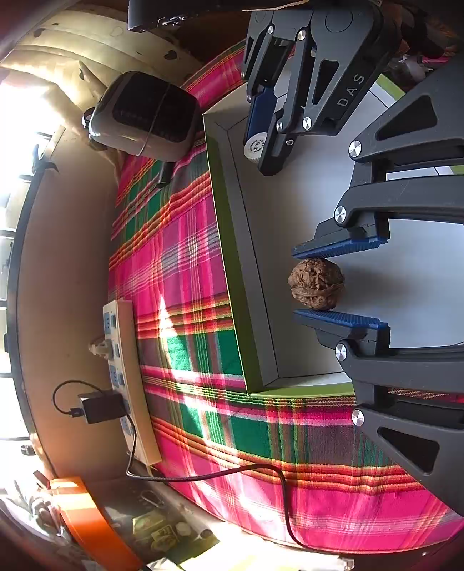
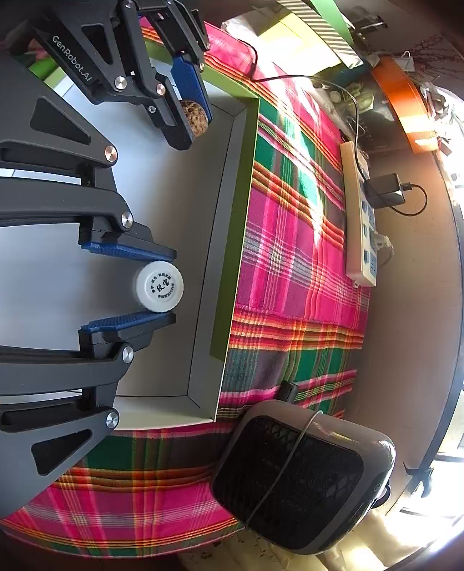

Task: Organize objects
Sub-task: 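Open the left gripper to drop the walnut while the right gripper releases the jar into the box, then withdraw both open grippers from the box toward the remaining items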

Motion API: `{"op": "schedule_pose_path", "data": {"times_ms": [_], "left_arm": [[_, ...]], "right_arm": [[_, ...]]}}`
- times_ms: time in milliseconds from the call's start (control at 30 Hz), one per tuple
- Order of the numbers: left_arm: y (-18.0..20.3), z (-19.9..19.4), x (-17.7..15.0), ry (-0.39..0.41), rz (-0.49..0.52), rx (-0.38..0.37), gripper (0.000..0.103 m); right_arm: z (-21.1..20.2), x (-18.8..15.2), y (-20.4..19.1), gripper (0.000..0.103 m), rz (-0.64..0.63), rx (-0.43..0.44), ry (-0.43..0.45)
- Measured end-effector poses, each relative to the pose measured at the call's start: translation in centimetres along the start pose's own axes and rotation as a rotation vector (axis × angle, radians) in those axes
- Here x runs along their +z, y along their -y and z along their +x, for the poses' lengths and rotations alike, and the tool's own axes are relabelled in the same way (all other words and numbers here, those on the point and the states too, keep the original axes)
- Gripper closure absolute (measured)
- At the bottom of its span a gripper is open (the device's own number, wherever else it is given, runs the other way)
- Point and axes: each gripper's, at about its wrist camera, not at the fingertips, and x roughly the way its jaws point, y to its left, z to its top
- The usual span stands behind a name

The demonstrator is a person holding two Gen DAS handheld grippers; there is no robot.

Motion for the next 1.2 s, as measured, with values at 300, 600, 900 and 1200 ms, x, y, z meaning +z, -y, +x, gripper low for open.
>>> {"op": "schedule_pose_path", "data": {"times_ms": [300,600,900,1200], "left_arm": [[-0.1,-0.3,0.0,0.000,-0.016,-0.015,0.067],[-0.2,-1.8,-0.3,0.028,-0.021,-0.016,0.063],[-0.4,-4.5,-1.6,0.061,-0.022,-0.014,0.061],[-0.4,-7.6,-3.6,0.102,-0.042,-0.020,0.061]], "right_arm": [[-0.2,-0.2,0.0,0.061,0.013,0.011,0.001],[-1.3,-0.6,-0.1,0.061,0.019,0.008,0.021],[-4.1,-2.0,-0.1,0.059,0.024,0.010,0.064],[-7.4,-4.3,0.0,0.059,0.037,0.026,0.108]]}}
